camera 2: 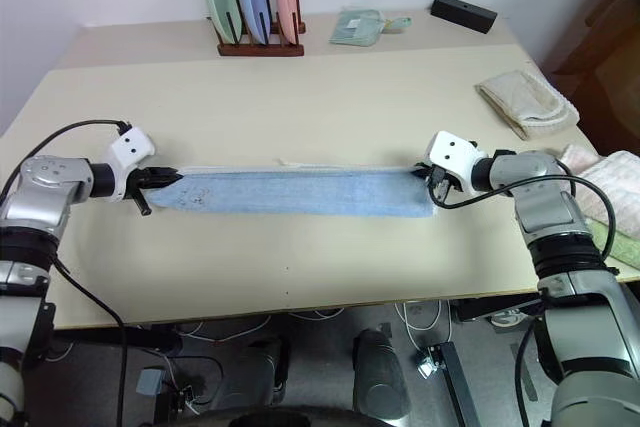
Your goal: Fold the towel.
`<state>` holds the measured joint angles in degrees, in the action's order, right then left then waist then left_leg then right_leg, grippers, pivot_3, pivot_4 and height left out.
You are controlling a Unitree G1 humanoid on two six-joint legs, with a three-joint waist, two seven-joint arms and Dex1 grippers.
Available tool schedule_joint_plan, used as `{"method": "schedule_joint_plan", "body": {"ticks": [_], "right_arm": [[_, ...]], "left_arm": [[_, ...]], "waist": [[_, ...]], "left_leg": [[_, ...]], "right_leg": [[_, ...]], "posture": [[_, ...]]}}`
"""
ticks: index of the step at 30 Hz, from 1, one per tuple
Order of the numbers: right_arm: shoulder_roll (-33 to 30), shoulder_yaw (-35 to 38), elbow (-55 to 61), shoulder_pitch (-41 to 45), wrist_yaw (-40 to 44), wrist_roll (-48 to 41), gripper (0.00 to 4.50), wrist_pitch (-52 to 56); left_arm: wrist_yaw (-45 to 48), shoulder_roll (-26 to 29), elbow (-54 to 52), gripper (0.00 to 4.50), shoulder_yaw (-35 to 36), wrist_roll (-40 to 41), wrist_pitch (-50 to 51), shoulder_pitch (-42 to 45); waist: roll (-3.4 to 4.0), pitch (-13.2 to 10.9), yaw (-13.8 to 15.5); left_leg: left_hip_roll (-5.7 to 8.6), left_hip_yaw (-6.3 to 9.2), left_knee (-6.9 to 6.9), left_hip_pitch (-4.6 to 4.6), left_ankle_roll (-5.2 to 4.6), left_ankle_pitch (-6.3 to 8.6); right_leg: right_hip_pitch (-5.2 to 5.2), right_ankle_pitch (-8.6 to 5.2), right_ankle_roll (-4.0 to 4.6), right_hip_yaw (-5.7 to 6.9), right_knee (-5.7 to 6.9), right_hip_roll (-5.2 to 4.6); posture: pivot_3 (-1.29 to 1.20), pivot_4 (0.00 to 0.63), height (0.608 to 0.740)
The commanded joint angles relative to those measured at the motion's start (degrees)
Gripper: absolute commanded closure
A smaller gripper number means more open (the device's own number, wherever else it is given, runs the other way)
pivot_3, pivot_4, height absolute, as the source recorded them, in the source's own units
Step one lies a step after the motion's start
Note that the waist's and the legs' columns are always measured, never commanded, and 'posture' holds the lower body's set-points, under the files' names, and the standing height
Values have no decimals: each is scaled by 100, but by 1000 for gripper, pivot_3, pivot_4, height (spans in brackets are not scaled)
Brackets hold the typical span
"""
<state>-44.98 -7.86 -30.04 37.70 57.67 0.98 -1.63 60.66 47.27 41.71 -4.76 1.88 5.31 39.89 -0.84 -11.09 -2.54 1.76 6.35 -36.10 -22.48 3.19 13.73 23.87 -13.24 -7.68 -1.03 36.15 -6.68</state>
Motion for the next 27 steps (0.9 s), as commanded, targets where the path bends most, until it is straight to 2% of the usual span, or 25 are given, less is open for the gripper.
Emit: {"method": "schedule_joint_plan", "body": {"ticks": [1,3,10,14,18,19,23,25,27], "right_arm": [[-139,305,130,121,-125,-57,2099,-25],[-229,431,282,45,-233,-71,1181,-23],[-377,1083,1310,-521,-794,-240,1181,554],[-325,1184,1761,-874,-1152,-126,1181,846],[-351,1404,2293,-1158,-1212,-363,1181,1237],[-355,1549,2450,-1223,-1155,-570,1181,1485],[-73,2661,3875,-1871,-1083,-2324,36,3459],[122,2992,4630,-2385,-1200,-2939,36,4124],[550,3355,5225,-2771,-1731,-3535,36,4870]], "left_arm": [[-328,106,46,2134,365,70,-35,154],[-568,60,60,1178,610,211,24,193],[-1535,-100,114,1178,1364,543,368,172],[-2188,-342,316,1178,1649,653,507,272],[-1982,-381,-48,1178,1628,720,556,46],[-1963,-350,-113,1178,1628,718,560,3],[-1756,-315,-807,1134,1914,1098,571,-103],[-1506,-347,-1526,1134,1781,1163,534,-342],[-1212,-468,-2503,1134,1518,1326,749,-697]], "waist": [[0,0,0],[0,0,1],[-1,0,8],[-1,1,12],[-1,1,10],[-1,1,7],[-2,2,24],[-9,6,49],[-10,7,65]], "left_leg": [[0,0,0,0,0,0],[0,1,-1,0,0,0],[0,3,-1,-1,0,0],[1,3,-2,1,0,0],[2,3,-3,-1,0,0],[2,3,-3,0,0,0],[0,9,-2,-1,0,0],[-2,14,-1,-2,0,0],[-1,16,-1,1,0,0]], "right_leg": [[0,0,0,0,0,0],[0,0,0,0,1,0],[0,0,-1,1,1,-1],[-1,1,-1,0,4,0],[-1,1,-1,0,3,-1],[-1,1,-1,0,3,-1],[-2,1,-1,1,3,-1],[-6,1,-1,5,1,-1],[-13,1,0,7,-4,-1]], "posture": [[0,150,740],[0,150,740],[0,150,740],[0,150,740],[0,150,740],[0,150,740],[0,150,740],[0,150,740],[0,150,740]]}}
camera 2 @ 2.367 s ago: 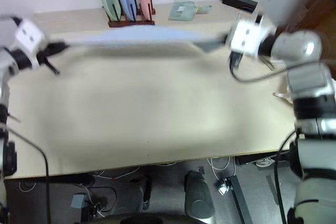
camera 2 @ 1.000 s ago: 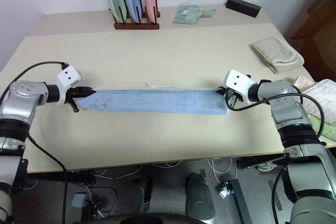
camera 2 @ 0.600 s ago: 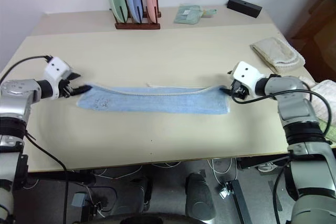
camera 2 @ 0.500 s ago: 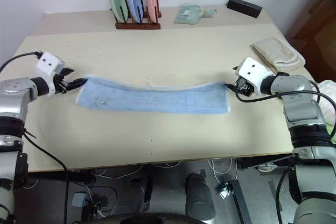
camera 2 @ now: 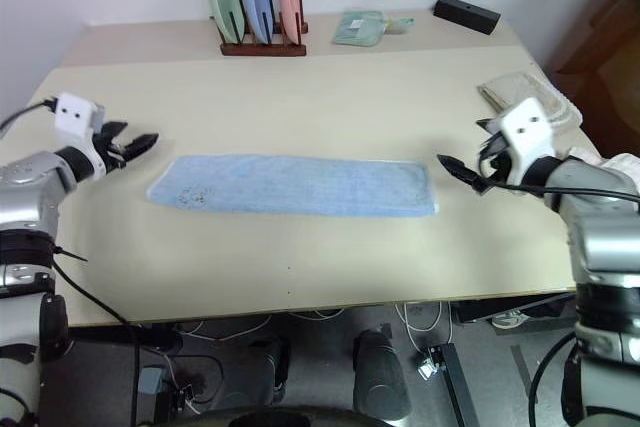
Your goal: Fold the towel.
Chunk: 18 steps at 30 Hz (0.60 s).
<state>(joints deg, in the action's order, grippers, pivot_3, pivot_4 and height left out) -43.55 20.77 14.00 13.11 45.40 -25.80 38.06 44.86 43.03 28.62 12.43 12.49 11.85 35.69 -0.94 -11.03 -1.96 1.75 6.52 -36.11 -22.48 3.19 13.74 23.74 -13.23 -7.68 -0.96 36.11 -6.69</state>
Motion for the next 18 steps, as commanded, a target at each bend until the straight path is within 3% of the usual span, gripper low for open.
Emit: {"method": "schedule_joint_plan", "body": {"ticks": [1,5,9,18], "right_arm": [[638,661,1061,-478,-784,-1150,36,1241],[1532,1099,1925,-1385,-1725,-2239,36,2287],[2338,1226,2230,-1803,-2823,-3120,36,2889],[3625,1574,1244,-1085,-5633,-4030,36,2820]], "left_arm": [[471,-134,-1697,1134,-327,390,256,-455],[735,-646,-3612,1134,-955,1078,1023,-1080],[949,-951,-4535,1134,-1559,1485,1614,-1402],[1080,-945,-4855,1134,-1928,1558,1806,-1576]], "waist": [[1,2,18],[2,3,133],[3,2,106],[26,10,101]], "left_leg": [[0,0,0,4,0,0],[2,-5,-5,8,0,0],[2,-5,-7,7,-2,1],[-10,-11,-3,17,-3,2]], "right_leg": [[-6,0,0,-1,-1,0],[-11,0,2,-7,-3,-3],[-11,0,3,-8,-6,-2],[-13,-12,25,-15,-9,16]], "posture": [[0,150,740],[0,150,740],[0,150,740],[0,150,740]]}}
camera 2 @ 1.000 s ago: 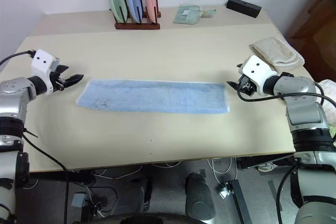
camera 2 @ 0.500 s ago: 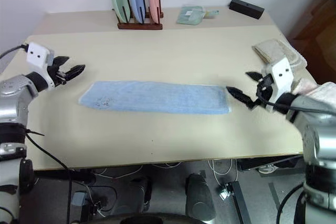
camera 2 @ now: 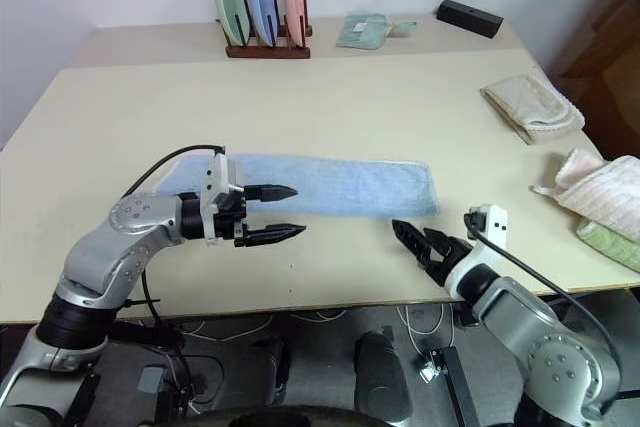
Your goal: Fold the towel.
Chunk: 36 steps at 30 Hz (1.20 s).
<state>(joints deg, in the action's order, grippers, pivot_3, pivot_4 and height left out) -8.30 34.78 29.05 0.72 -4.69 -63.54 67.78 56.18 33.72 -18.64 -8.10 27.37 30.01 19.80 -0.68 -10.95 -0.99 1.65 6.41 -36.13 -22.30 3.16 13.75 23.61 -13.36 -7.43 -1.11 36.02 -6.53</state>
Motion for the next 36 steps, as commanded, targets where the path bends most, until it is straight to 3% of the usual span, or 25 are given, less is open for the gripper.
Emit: {"method": "schedule_joint_plan", "body": {"ticks": [1,6,10,15,20,23,25,29,36], "right_arm": [[139,213,-397,279,-815,-324,36,-238],[48,189,-1000,783,-1401,-565,36,-608],[-71,115,-1231,949,-1565,-678,1765,-788],[-358,84,-1266,1025,-1697,-746,4440,-943],[-1390,265,-1549,1112,-1311,-463,4440,-1084],[-2285,56,-1736,1144,-669,-31,4440,-1109],[-2940,-354,-1727,1192,-44,428,4440,-1156],[-3566,-1305,-1234,1518,908,970,4440,-1303],[-3616,-3443,-143,2060,1897,1880,4440,-1334]], "left_arm": [[-98,-46,-102,1134,164,103,8,27],[-276,-145,-140,1134,193,160,100,1],[-448,-226,-171,1134,175,126,93,-92],[-599,-287,-206,1134,137,73,44,-203],[-683,-338,-73,1134,126,13,-42,-156],[-676,-379,73,1134,105,-49,-109,-75],[-667,-406,176,1134,74,-138,-184,-21],[-667,-382,269,1134,157,-207,-243,-16],[-697,-247,318,1134,344,-205,-268,-82]], "waist": [[-3,2,4],[-2,3,3],[-1,3,0],[3,2,-4],[7,-1,20],[8,0,14],[14,-2,4],[12,-1,-41],[10,-2,7]], "left_leg": [[0,0,0,0,0,0],[0,1,0,1,0,0],[0,2,1,0,-1,0],[0,2,2,-1,-1,0],[2,1,1,-6,-2,1],[3,-1,2,-7,-3,1],[3,-2,2,-7,-5,2],[-4,-5,4,-3,-12,6],[-7,1,5,-11,-12,6]], "right_leg": [[-2,0,-1,0,-2,0],[-6,0,-1,2,-5,0],[-6,5,-11,3,-7,0],[-5,4,-8,3,-7,0],[-5,0,-1,3,-16,-2],[-6,0,-1,4,-19,-3],[-6,0,-1,4,-20,-2],[-5,-1,-2,4,-22,5],[-4,8,-18,9,-37,7]], "posture": [[0,150,740],[0,150,740],[0,150,740],[0,150,740],[0,150,740],[0,150,740],[0,150,740],[0,150,740],[0,150,740]]}}
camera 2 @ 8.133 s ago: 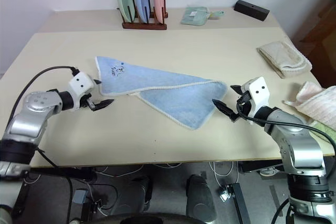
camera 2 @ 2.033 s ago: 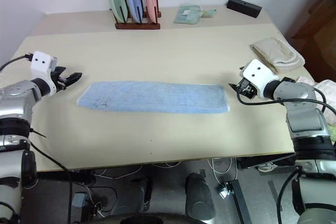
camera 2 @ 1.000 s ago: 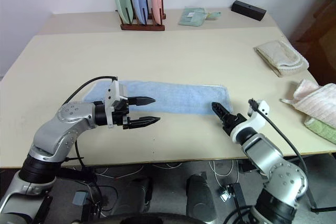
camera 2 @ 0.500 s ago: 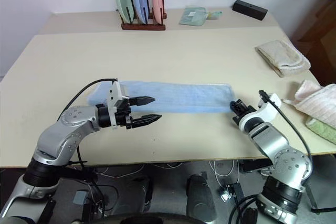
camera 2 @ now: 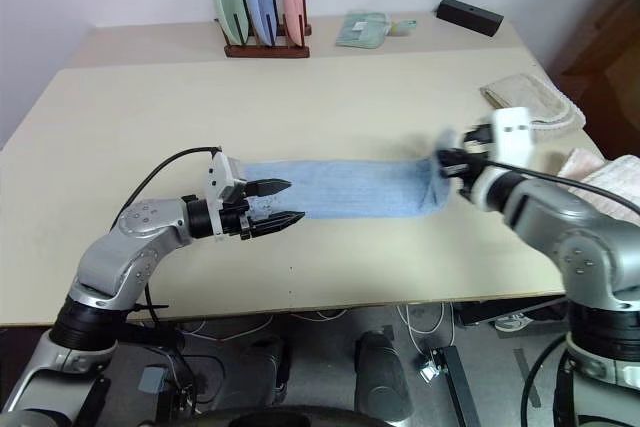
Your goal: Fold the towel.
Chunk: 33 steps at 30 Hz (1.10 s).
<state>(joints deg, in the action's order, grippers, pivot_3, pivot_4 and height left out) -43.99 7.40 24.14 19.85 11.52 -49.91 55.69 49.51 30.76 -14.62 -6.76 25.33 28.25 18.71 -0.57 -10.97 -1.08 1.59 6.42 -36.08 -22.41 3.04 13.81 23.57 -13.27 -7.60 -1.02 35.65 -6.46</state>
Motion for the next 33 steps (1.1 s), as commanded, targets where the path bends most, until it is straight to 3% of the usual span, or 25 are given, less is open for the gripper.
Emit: {"method": "schedule_joint_plan", "body": {"ticks": [1,7,13,16,21,23,24,26,31,33], "right_arm": [[94,-1012,305,235,291,722,4440,-160],[546,-1979,-191,445,506,1742,4440,-424],[737,-2001,-201,370,808,2104,4440,-500],[764,-1693,55,299,1087,1971,3577,-652],[493,-931,712,-26,1717,1702,1024,-1076],[382,-504,885,-244,2045,1531,1024,-1311],[412,-328,662,-224,1963,1588,1156,-1345],[459,-240,254,-128,1750,1864,1931,-1400],[860,-579,-745,155,1483,2563,4469,-1892],[1054,-751,-1157,173,1526,2816,4469,-2195]], "left_arm": [[-38,53,-88,1134,217,0,-90,21],[-102,34,-182,1134,192,-36,-70,-20],[-149,68,-260,1134,204,-36,-47,-106],[-155,86,-279,1134,221,-26,-31,-139],[-190,148,-324,1134,315,17,28,-213],[-195,173,-325,1134,355,38,32,-258],[-217,152,-362,1134,335,45,39,-304],[-232,114,-424,1134,286,58,29,-363],[-218,-32,-545,1134,142,34,-83,-361],[-249,-91,-579,1134,74,22,-45,-337]], "waist": [[-1,0,42],[-6,-2,37],[-6,-2,31],[-6,-2,31],[-6,-2,34],[-7,-3,50],[-9,-3,42],[-9,-3,27],[-9,-4,13],[-10,-4,21]], "left_leg": [[0,1,0,-3,0,0],[10,4,-3,-17,1,0],[10,5,1,-15,1,0],[10,5,2,-14,1,0],[9,4,2,-14,1,0],[9,6,2,-14,1,0],[9,7,2,-14,1,0],[9,5,-1,-12,1,0],[5,2,4,-4,1,0],[6,2,6,-5,1,0]], "right_leg": [[-1,0,0,2,-7,-1],[-7,3,5,0,-39,-7],[-5,5,2,0,-37,-7],[-5,5,2,1,-37,-7],[-6,5,0,1,-37,-7],[-8,5,1,2,-37,-7],[-9,5,0,3,-37,-7],[-11,5,2,1,-38,-7],[-11,6,6,1,-35,-3],[-10,7,5,0,-35,-3]], "posture": [[0,150,740],[0,150,740],[0,150,740],[0,150,740],[0,150,740],[0,150,740],[0,150,740],[0,150,740],[0,150,740],[0,150,740]]}}
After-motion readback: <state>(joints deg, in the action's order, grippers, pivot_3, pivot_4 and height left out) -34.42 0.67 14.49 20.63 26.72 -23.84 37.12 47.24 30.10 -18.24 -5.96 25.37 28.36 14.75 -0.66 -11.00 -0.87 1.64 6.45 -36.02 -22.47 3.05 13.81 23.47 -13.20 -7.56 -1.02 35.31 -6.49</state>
